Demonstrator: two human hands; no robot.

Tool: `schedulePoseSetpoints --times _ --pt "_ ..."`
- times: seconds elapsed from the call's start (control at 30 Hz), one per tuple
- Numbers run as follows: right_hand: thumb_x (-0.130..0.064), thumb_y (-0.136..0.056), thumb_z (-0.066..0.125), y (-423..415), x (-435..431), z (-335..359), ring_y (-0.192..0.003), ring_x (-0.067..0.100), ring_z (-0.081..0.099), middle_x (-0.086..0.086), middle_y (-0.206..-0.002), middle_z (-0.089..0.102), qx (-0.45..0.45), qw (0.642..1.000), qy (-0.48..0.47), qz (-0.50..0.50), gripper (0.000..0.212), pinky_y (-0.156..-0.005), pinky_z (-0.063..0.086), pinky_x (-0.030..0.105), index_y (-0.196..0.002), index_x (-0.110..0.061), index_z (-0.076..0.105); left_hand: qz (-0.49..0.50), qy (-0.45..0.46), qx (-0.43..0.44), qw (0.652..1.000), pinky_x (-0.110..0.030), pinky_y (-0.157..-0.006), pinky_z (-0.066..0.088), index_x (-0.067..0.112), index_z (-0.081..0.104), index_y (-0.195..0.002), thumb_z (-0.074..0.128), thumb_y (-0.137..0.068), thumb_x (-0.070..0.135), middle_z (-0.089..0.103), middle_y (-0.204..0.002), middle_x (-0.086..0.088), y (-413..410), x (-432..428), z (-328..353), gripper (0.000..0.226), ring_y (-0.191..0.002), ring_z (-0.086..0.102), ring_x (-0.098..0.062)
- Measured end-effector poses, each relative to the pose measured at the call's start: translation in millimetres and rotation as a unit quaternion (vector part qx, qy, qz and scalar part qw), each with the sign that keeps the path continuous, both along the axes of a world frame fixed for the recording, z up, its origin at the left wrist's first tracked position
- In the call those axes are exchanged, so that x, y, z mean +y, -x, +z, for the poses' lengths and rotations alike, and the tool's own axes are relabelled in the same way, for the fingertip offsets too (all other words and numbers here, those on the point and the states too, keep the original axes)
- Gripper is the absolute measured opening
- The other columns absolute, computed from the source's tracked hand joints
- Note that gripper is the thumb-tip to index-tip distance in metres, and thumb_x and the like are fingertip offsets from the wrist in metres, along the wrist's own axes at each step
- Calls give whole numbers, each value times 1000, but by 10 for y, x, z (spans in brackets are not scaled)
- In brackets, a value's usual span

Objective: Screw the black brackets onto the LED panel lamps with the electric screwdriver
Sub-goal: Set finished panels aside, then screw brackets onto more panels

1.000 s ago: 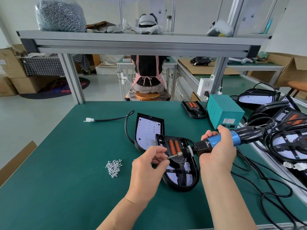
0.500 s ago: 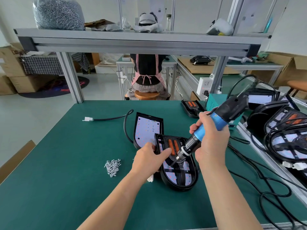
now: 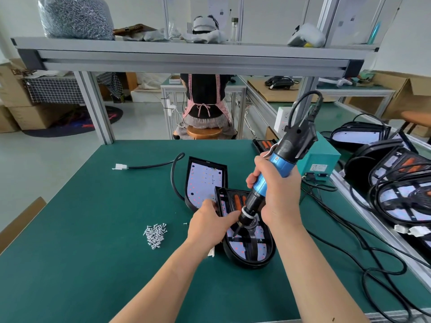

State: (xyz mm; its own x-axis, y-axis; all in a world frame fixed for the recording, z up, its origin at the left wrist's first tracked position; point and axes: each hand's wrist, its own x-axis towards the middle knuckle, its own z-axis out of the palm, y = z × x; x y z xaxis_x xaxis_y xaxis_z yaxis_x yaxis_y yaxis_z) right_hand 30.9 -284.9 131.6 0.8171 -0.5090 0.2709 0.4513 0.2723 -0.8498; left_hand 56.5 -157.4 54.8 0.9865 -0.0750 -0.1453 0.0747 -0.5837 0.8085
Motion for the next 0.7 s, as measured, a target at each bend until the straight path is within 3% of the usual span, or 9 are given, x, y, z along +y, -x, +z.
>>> schedulePoseSetpoints --times 0.2,0.5,0.63,0.7 --pt "-9 -78 66 -39 52 7 -45 23 50 2 -56 49 -16 997 54 49 15 -51 44 30 -83 -12 53 21 81 26 996 -40 -80 54 22 50 -96 70 -55 61 69 -90 0 16 -36 6 60 -87 64 -20" --pt "-4 -77 63 -76 46 -37 -44 22 47 2 -53 48 -30 995 59 73 18 -51 44 30 -72 -12 49 33 75 21 996 -41 -81 53 19 51 -102 76 -71 50 66 -92 0 2 -62 -20 51 -88 61 -19" --pt "-3 -78 63 -52 76 -22 -44 23 47 5 -55 49 -31 990 73 114 19 -53 44 32 -70 -17 54 21 66 28 997 -41 -81 54 18 55 -99 61 -59 48 67 -78 2 47 -92 70 50 -85 64 -22" --pt "-3 -77 64 -35 80 5 -44 24 49 6 -55 51 -33 988 72 135 13 -52 45 31 -79 -14 57 9 75 30 997 -45 -83 56 17 56 -97 57 -57 44 68 -75 2 63 -88 98 49 -86 66 -25"
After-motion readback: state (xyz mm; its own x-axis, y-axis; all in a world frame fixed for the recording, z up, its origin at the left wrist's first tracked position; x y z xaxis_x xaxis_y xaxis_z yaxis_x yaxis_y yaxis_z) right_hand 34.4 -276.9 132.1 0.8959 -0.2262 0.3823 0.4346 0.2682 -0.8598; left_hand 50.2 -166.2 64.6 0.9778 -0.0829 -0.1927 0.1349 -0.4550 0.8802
